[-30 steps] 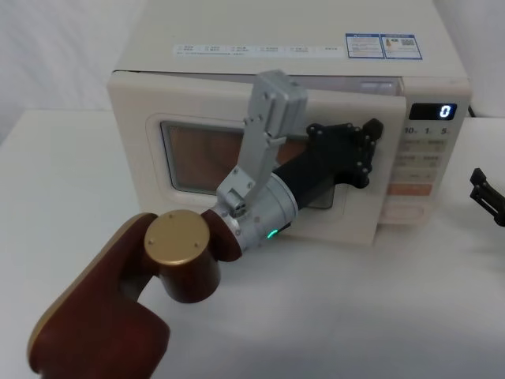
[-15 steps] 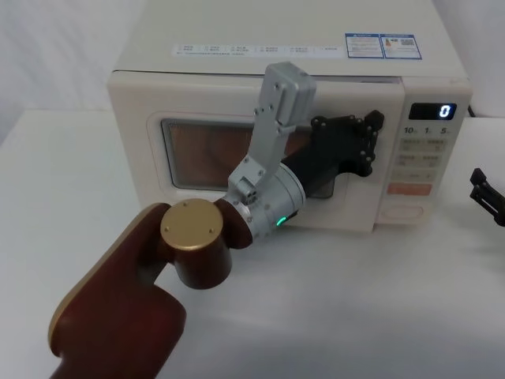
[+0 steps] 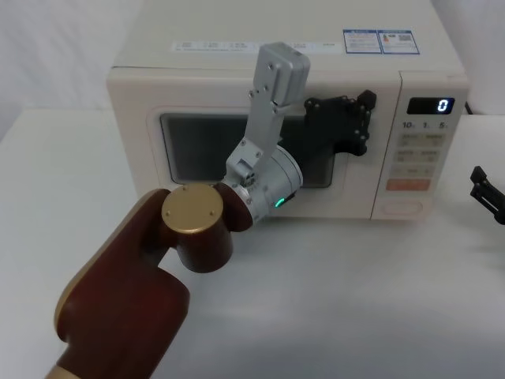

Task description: Press the button to open the microwave door with one hand; close the microwave door with the other hand.

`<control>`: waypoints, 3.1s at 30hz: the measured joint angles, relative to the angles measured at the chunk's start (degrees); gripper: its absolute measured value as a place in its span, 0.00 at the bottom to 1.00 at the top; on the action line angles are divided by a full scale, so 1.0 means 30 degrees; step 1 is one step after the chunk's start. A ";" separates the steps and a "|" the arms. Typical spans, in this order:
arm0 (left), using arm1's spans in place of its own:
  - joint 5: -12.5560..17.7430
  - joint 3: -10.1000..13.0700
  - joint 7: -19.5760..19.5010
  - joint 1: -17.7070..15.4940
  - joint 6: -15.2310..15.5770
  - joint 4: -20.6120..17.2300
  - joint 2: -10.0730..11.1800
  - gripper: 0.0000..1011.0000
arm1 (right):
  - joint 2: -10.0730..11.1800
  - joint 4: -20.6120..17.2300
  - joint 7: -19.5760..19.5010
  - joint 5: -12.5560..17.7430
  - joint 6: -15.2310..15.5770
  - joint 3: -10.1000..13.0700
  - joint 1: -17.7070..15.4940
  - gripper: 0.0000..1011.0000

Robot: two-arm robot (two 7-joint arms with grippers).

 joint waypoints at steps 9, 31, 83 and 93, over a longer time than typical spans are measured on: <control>-0.1004 0.0179 -0.0847 0.1526 0.0402 -0.1963 0.0663 0.00 | -0.0001 0.0000 0.0000 -0.0001 -0.0001 -0.0002 0.0001 0.99; 0.0666 -0.2839 0.3295 0.8944 0.0387 -0.8101 0.3989 0.00 | -0.0001 0.0000 0.0000 -0.0001 0.0000 -0.0002 0.0001 0.99; 0.0868 -1.0020 0.7229 1.3864 -0.1112 -0.7955 0.1672 0.00 | -0.0001 0.0001 0.0000 -0.0001 -0.0001 -0.0001 0.0001 0.99; 0.0802 -1.0017 0.7173 1.3881 -0.1163 -0.7980 0.1721 0.10 | -0.0001 0.0001 0.0001 -0.0001 0.0000 -0.0001 0.0001 0.99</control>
